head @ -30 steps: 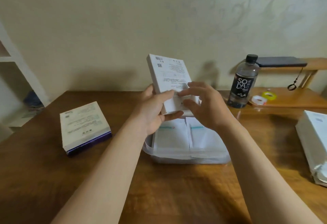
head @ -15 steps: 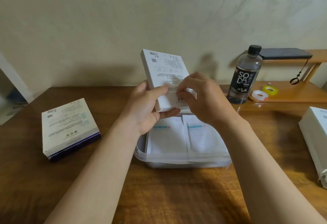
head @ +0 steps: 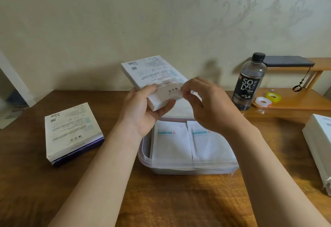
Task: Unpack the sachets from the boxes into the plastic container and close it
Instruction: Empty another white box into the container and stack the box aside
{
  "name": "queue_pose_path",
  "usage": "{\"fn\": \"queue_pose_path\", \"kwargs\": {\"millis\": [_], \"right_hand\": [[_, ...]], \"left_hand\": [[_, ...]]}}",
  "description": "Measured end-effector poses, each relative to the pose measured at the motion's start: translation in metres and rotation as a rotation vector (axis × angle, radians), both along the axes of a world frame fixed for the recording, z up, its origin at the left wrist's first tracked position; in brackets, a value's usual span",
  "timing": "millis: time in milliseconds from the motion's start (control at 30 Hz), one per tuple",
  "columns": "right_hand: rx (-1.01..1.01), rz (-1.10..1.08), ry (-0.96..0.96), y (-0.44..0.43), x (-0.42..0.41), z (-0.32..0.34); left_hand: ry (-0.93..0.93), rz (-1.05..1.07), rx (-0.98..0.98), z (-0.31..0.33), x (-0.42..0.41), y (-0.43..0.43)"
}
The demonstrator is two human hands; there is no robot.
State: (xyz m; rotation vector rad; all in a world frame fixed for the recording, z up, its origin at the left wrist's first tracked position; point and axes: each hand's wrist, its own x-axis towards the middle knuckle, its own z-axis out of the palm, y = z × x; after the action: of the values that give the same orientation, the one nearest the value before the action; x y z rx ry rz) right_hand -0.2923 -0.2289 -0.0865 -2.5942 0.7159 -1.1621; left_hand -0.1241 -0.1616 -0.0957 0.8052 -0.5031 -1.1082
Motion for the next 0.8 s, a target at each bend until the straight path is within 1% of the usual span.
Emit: {"fn": "queue_pose_path", "kwargs": {"millis": [200, 400, 467, 533, 600, 667, 700, 733, 800], "right_hand": [[0.047, 0.003, 0.009, 0.003, -0.001, 0.002], [0.088, 0.000, 0.025, 0.001, -0.003, 0.000], [0.104, -0.002, 0.040, 0.002, -0.004, 0.000], [0.143, -0.009, 0.008, 0.003, -0.005, 0.001], [0.268, -0.056, -0.145, 0.004, -0.004, 0.005], [0.450, -0.179, -0.380, 0.003, -0.001, 0.010], [0.560, -0.240, -0.466, 0.001, 0.000, 0.012], [0.697, -0.270, -0.522, 0.000, 0.001, 0.013], [0.977, -0.217, -0.576, -0.002, 0.004, 0.011]], "left_hand": [[0.072, 0.037, 0.000, -0.001, 0.002, -0.003], [0.135, 0.024, 0.000, -0.002, 0.001, -0.004], [0.141, 0.024, 0.001, -0.002, 0.001, -0.004], [0.134, 0.027, 0.003, -0.002, 0.001, -0.004], [0.133, 0.020, -0.006, -0.002, 0.001, -0.004], [0.124, 0.011, -0.025, -0.002, 0.001, -0.004], [0.112, 0.010, -0.035, -0.002, 0.000, -0.004], [0.097, 0.006, -0.045, -0.002, 0.000, -0.003], [0.075, -0.018, -0.067, -0.002, -0.002, -0.003]]}}
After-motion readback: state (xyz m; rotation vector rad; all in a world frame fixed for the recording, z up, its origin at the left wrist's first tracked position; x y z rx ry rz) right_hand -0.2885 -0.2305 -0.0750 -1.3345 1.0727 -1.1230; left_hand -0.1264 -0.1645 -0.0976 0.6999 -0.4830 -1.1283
